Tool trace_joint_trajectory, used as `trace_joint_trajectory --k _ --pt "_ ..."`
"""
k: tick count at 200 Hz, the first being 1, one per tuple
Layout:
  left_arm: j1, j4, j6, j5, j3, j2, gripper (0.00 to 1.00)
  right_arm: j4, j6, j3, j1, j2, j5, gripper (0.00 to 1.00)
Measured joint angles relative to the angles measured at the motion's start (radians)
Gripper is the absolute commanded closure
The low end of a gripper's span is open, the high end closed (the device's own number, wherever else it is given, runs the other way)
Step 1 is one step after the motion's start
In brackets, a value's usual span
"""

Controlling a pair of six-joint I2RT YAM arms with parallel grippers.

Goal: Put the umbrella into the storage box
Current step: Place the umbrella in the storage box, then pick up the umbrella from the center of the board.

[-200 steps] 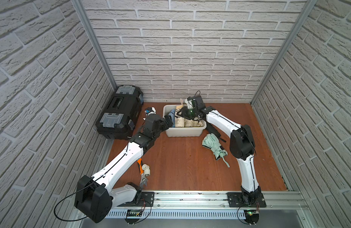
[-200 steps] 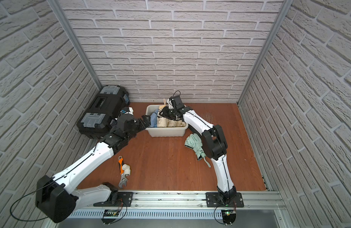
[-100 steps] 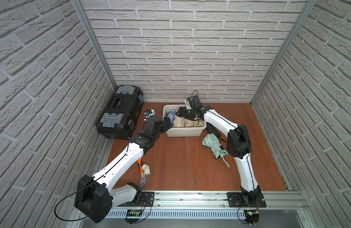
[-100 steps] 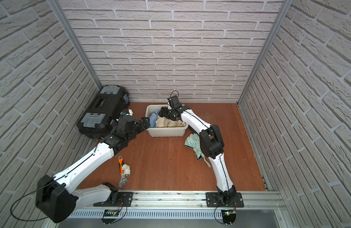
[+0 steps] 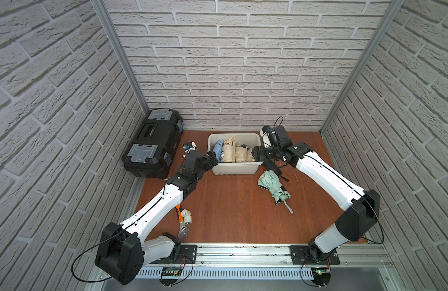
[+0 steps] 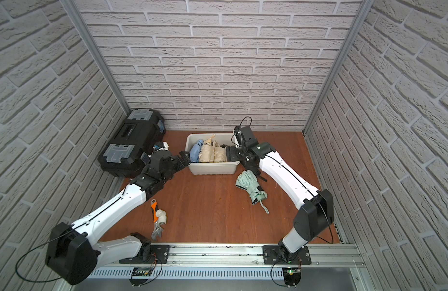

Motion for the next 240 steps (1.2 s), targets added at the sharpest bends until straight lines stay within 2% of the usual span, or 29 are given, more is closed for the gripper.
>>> trace_joint_trajectory --k 16,49,85,117,153,240 --pt "0.004 0.015 0.0 0.0 -0.014 -0.006 0.03 -0.062 0.0 -0.099 -0.001 -0.063 0.05 0.2" --pt "0.011 0.027 0.0 0.002 -0.032 -0.021 0.03 -0.15 0.007 -0.274 -0.002 -0.13 0.123 0.1" --pt "0.013 0.037 0.0 0.014 -0.061 -0.045 0.03 -0.142 -0.035 -0.404 -0.027 -0.14 0.109 0.07" --pt "0.014 0.043 -0.002 0.039 -0.102 -0.075 0.03 -0.085 -0.084 -0.439 -0.07 -0.125 0.06 0.07" --pt "0.015 0.044 -0.004 0.057 -0.135 -0.121 0.03 0.012 -0.111 -0.468 -0.107 -0.038 -0.002 0.08" --pt "0.024 0.043 -0.003 0.065 -0.149 -0.166 0.03 0.141 -0.114 -0.502 -0.174 0.079 -0.049 0.15"
